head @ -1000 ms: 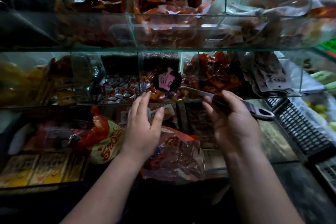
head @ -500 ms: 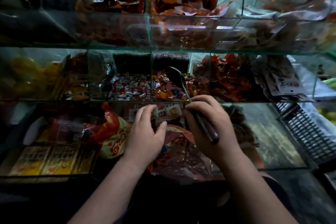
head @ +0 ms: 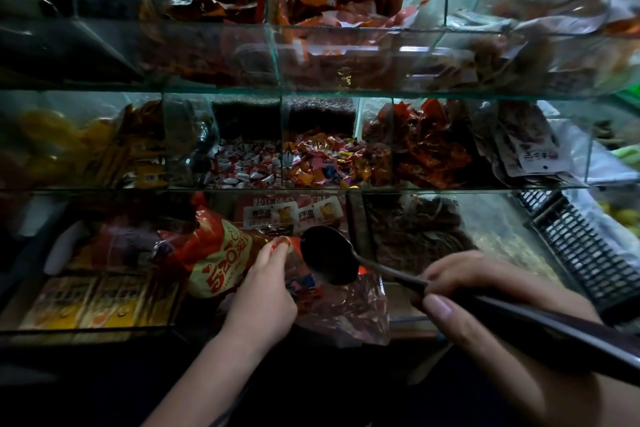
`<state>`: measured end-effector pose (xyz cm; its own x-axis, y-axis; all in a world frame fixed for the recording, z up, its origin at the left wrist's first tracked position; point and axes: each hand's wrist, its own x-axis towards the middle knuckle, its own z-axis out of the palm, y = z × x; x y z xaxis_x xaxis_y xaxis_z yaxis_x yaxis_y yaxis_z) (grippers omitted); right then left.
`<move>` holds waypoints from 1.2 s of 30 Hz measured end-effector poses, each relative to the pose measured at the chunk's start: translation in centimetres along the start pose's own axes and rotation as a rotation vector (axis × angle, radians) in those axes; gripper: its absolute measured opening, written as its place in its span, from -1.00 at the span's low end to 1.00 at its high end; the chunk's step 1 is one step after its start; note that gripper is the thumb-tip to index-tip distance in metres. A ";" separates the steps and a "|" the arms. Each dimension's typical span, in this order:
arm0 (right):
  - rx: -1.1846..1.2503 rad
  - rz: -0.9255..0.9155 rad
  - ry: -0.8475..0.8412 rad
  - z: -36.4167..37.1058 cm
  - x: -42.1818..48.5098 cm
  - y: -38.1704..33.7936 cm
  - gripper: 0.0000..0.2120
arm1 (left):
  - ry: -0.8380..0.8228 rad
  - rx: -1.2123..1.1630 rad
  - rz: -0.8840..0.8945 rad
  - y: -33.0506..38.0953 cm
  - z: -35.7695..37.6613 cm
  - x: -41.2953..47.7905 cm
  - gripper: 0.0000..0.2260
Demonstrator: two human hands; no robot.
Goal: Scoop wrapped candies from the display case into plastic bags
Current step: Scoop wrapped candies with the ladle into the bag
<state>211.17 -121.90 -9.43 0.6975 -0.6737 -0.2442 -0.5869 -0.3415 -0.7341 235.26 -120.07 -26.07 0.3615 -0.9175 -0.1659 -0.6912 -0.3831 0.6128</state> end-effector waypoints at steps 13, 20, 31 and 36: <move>0.084 -0.077 0.514 7.3 8.0 6.3 -0.93 | -0.062 -0.225 0.004 -0.7 -0.2 -0.1 0.00; 0.095 0.193 0.396 12.6 14.0 10.4 -0.90 | -0.084 -0.202 0.040 -1.4 0.6 -0.7 0.01; 0.869 0.402 0.664 12.3 12.3 10.8 -0.78 | -0.128 -0.383 0.064 -3.1 1.1 0.0 0.09; 1.060 0.423 0.730 10.1 10.2 11.1 -0.83 | -0.122 -0.395 0.062 -3.1 1.0 0.1 0.10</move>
<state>215.91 -125.97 -26.48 -0.0259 -0.9047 -0.4252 0.1268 0.4190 -0.8991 236.79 -119.08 -28.75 0.2337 -0.9526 -0.1946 -0.4077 -0.2777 0.8699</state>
